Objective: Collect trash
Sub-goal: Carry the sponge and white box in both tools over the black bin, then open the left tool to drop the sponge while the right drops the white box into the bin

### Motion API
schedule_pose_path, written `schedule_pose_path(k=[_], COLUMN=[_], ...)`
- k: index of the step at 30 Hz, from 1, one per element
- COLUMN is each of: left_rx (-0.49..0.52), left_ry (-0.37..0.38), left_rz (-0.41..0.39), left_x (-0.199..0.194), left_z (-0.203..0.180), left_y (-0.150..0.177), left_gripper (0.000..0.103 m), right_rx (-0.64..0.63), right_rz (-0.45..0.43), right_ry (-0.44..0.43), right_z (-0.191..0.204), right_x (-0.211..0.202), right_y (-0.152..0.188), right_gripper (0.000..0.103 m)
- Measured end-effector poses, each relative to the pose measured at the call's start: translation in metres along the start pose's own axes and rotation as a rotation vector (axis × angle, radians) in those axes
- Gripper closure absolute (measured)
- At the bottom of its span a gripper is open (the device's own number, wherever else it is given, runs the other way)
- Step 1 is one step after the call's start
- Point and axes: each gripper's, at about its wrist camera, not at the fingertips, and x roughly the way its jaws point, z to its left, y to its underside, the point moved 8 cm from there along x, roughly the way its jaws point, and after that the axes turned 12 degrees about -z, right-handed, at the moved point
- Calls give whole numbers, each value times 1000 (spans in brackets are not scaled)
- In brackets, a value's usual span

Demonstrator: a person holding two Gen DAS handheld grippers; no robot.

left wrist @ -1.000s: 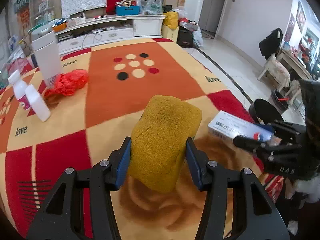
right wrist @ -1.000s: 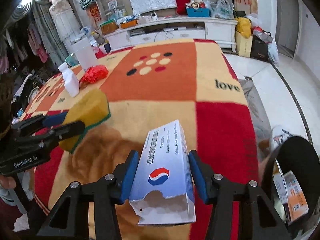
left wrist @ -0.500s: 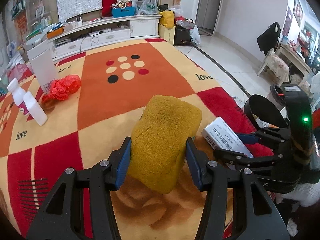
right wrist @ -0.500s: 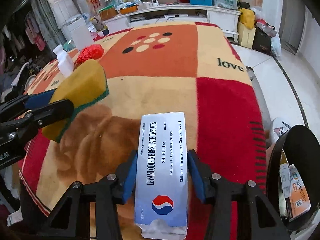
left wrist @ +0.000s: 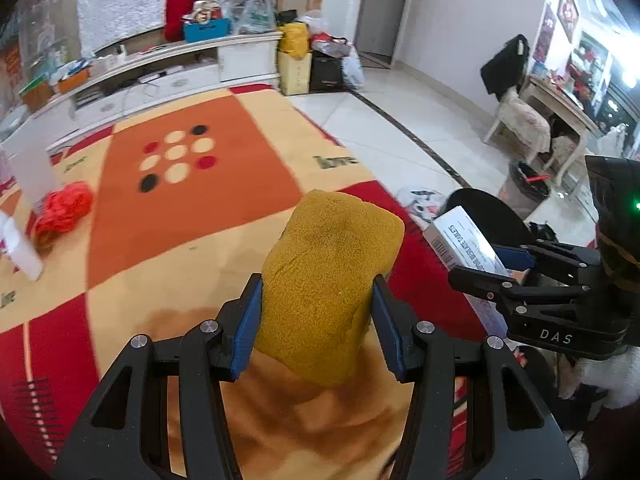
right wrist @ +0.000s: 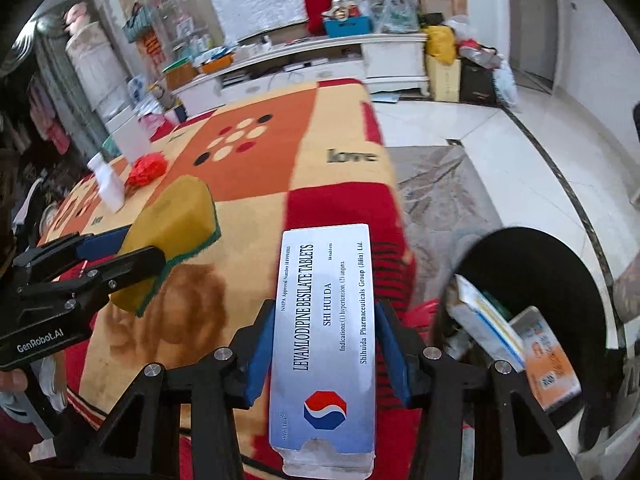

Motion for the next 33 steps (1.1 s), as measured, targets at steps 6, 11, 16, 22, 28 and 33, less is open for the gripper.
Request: schedule_pose_path(k=[6, 11, 16, 22, 28, 33], left_rx=[3, 9, 12, 7, -21, -58], left_ry=[65, 106, 136, 166, 201, 241], left_rz=[16, 28, 39, 58, 75, 83], left_x=[17, 29, 40, 54, 67, 76], left_z=[-38, -68, -88, -111, -131, -150], left_y=[-7, -11, -14, -19, -20, -25], left_gripper=[52, 52, 52, 52, 52, 49], right_rx=[45, 78, 97, 119, 152, 177], right_rz=[-20, -26, -33, -36, -47, -59], right_ry=[59, 103, 132, 167, 215, 247], right_z=[-40, -70, -92, -114, -143, -161], right_x=[-17, -26, -31, -34, -37, -40], right_y=[-1, 0, 1, 1, -2, -7], right_gripper=[56, 56, 56, 56, 56, 54])
